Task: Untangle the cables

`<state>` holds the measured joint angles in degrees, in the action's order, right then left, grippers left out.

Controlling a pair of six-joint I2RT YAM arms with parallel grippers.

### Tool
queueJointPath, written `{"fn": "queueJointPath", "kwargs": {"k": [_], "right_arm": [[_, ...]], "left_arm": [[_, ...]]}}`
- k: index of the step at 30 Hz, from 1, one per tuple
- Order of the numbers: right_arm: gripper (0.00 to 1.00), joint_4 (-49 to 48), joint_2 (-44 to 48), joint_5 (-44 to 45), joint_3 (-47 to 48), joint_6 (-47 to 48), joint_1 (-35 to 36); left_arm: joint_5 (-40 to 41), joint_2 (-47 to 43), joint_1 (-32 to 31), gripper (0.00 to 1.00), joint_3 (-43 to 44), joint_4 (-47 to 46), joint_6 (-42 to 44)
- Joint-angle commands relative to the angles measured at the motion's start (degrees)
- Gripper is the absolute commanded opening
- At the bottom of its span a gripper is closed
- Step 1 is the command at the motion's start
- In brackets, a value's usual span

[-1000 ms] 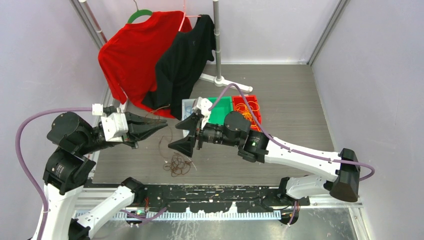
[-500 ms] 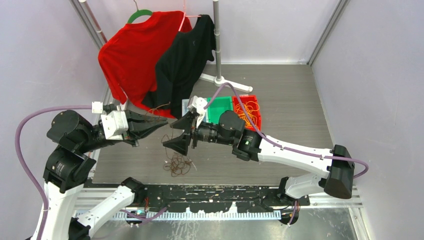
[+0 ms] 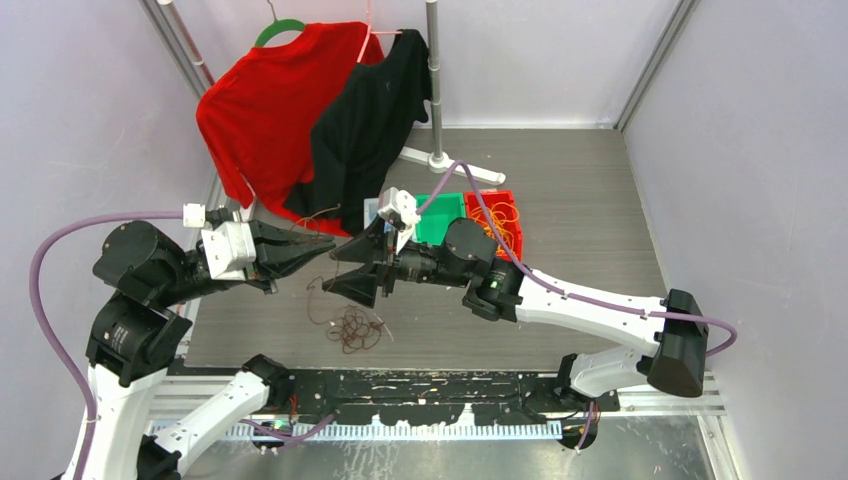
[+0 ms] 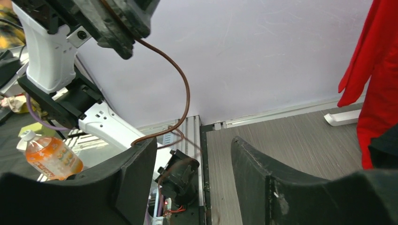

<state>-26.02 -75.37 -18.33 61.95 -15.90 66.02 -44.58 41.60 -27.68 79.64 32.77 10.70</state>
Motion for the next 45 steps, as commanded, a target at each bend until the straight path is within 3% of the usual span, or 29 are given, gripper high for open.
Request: {"fn": "queueJointPath", "kwargs": {"k": [1,7,20,28,37,42,45], "right_arm": [[0.65,-1.6,0.4,-4.0,3.1,-0.2,0.3],[0.69,6.6,0.1,-6.2,5.8,3.0,0.3],[0.70,10.3,0.1,-4.0,4.9,4.7,0.4],[0.69,1.1,-0.7,-2.6,4.7,0.8,0.6],[0.57,-6.7,-5.0,-3.3,7.2,-3.9,0.6],[0.42,-7.8,-4.9,-2.9,6.8,-4.7,0.6],[0.40,-8.5,-4.3,-2.8,5.9,-4.8,0.6]], "left_arm": [[0.5,-0.6,0.3,0.00,0.5,-3.5,-0.4],[0.6,-0.2,0.3,0.00,1.4,-3.6,-0.2],[0.5,1.5,0.3,0.00,5.0,-4.4,-0.2],[0.5,1.0,0.3,0.00,3.4,-4.8,-0.5],[0.6,0.8,0.3,0.00,2.8,-5.2,-1.0],[1.0,-0.4,0.3,0.00,1.3,-4.7,-1.0],[1.2,-1.4,0.3,0.00,-0.3,-4.6,-1.0]]}}
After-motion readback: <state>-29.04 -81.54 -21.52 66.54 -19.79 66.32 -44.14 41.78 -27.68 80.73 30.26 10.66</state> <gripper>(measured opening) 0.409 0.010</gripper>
